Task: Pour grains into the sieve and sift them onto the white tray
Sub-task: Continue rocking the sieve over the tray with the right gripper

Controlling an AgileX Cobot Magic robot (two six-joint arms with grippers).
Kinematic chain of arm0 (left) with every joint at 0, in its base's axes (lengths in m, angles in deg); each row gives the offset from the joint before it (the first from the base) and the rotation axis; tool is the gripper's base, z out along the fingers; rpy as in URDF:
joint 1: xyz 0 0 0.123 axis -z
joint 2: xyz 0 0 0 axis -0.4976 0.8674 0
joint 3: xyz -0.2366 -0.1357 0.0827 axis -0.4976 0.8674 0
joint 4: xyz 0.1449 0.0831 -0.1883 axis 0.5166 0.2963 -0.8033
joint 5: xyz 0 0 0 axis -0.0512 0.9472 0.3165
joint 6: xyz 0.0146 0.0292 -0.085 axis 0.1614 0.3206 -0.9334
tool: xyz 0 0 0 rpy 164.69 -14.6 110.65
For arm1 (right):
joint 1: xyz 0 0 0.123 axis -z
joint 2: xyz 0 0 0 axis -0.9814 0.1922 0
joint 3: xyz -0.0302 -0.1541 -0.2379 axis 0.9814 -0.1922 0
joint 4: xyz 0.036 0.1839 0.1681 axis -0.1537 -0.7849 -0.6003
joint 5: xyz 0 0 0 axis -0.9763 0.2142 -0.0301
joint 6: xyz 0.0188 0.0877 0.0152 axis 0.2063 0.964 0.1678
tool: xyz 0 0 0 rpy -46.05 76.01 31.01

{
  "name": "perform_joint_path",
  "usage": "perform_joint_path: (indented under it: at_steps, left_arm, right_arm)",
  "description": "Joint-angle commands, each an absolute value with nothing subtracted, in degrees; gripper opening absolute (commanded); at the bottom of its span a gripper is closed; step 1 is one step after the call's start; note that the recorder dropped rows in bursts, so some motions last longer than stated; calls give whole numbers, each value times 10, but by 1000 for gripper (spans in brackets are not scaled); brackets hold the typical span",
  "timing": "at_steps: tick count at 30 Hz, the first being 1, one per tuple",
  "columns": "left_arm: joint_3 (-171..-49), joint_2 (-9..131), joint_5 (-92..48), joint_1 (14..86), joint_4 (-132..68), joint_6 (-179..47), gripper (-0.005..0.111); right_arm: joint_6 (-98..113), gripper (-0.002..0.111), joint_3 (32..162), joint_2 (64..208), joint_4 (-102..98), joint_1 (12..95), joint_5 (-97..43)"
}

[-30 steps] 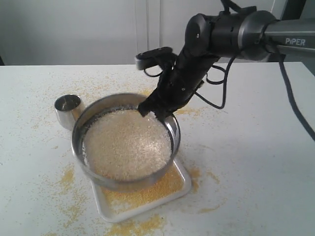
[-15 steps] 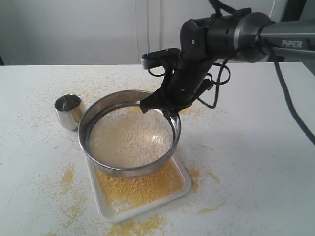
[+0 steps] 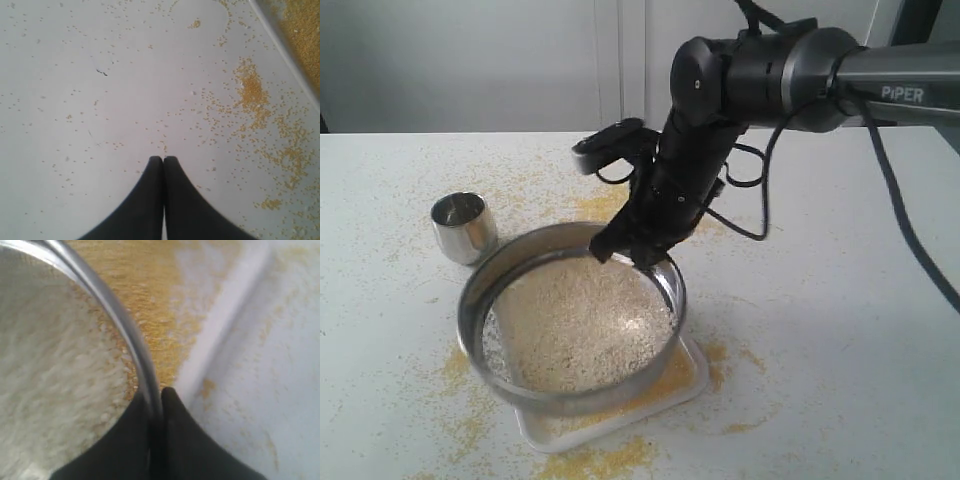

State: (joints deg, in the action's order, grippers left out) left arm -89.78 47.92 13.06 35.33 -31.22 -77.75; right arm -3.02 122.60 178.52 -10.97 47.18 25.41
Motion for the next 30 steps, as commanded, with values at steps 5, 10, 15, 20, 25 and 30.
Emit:
perform_joint_path:
  at_steps: [5, 10, 15, 20, 25, 30]
  left_arm:
    - [-895, 474, 134, 351, -316, -779, 0]
    - [-895, 474, 134, 351, -316, -779, 0]
    - [-895, 474, 134, 351, -316, -779, 0]
    - [-895, 474, 134, 351, -316, -779, 0]
    - [-895, 474, 134, 351, -316, -779, 0]
    - [-895, 474, 134, 351, -316, -779, 0]
  right_arm:
    - [-17, 0, 1231, 1777, -54, 474, 212]
    - [-184, 0, 1231, 1778, -187, 466, 260]
    - [101, 0, 1232, 1773, -53, 480, 184]
    - [-316, 0, 1232, 1778, -219, 466, 291]
    - [56, 0, 1232, 1778, -90, 480, 197]
    - [-138, 0, 1232, 1771, -112, 474, 225]
